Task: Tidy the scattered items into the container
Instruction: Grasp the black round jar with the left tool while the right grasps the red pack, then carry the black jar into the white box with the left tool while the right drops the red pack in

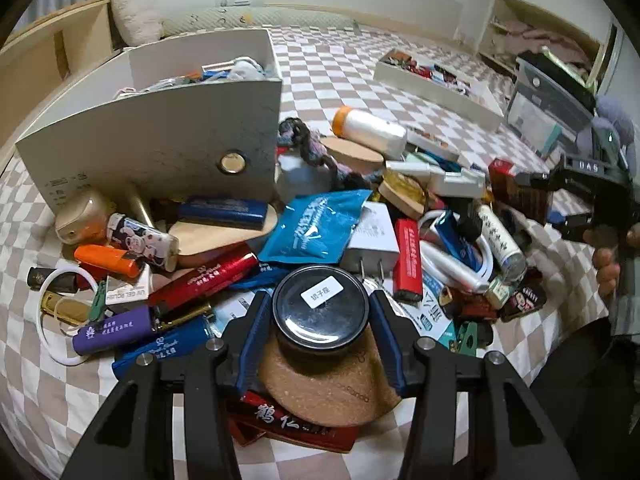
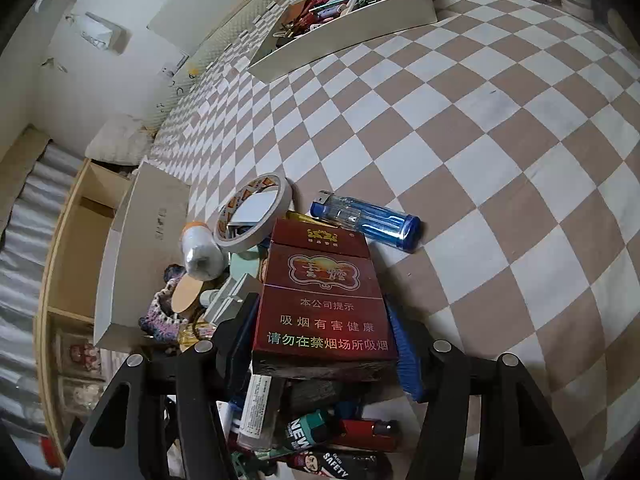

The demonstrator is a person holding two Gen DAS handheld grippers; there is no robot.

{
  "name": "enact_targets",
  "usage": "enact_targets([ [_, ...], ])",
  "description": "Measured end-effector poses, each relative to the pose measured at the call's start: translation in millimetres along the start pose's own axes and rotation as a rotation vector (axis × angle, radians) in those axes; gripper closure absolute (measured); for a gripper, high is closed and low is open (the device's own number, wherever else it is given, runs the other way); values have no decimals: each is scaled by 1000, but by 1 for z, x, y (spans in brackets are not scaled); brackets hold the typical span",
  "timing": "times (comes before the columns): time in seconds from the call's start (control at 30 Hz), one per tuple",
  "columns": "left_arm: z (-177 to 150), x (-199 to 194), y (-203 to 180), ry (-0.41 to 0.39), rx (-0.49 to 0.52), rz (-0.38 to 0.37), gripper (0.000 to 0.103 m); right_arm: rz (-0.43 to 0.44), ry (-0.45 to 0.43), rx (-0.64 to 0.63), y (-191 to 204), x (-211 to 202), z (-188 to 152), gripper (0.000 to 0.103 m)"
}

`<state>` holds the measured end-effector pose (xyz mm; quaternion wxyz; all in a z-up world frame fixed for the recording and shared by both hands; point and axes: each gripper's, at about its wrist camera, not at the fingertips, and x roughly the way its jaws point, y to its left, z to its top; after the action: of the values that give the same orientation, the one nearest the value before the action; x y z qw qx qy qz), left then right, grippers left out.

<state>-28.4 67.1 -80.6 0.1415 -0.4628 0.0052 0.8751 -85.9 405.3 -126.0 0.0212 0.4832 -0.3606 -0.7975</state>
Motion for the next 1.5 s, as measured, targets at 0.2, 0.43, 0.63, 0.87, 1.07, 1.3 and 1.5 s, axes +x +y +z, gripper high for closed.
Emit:
enact_targets([
  [0.2,1,-8,4,-31,-28,-14,53,81,2,15,5,-4,-4,43],
  [0.43,8,-24,13,-74,-65,-57,53,226,30,51,9,-6,-11,43],
  [0.63,32,-43,37,-141,-122,-63,53,280,63,54,16,0,-14,43],
  [0.87,74,-55,70,-215,-170,21,53,321,77,53,20,2,-15,43],
  [1.07,113,-52,93,-241,-205,79,53,367,72,67,25,-1,-15,43],
  [1.3,151,-34,103,-211,-250,158,53,465,127,74,46,5,-11,43],
  [1.5,165,-8,123,-173,-311,225,53,492,185,25,81,13,-11,43],
])
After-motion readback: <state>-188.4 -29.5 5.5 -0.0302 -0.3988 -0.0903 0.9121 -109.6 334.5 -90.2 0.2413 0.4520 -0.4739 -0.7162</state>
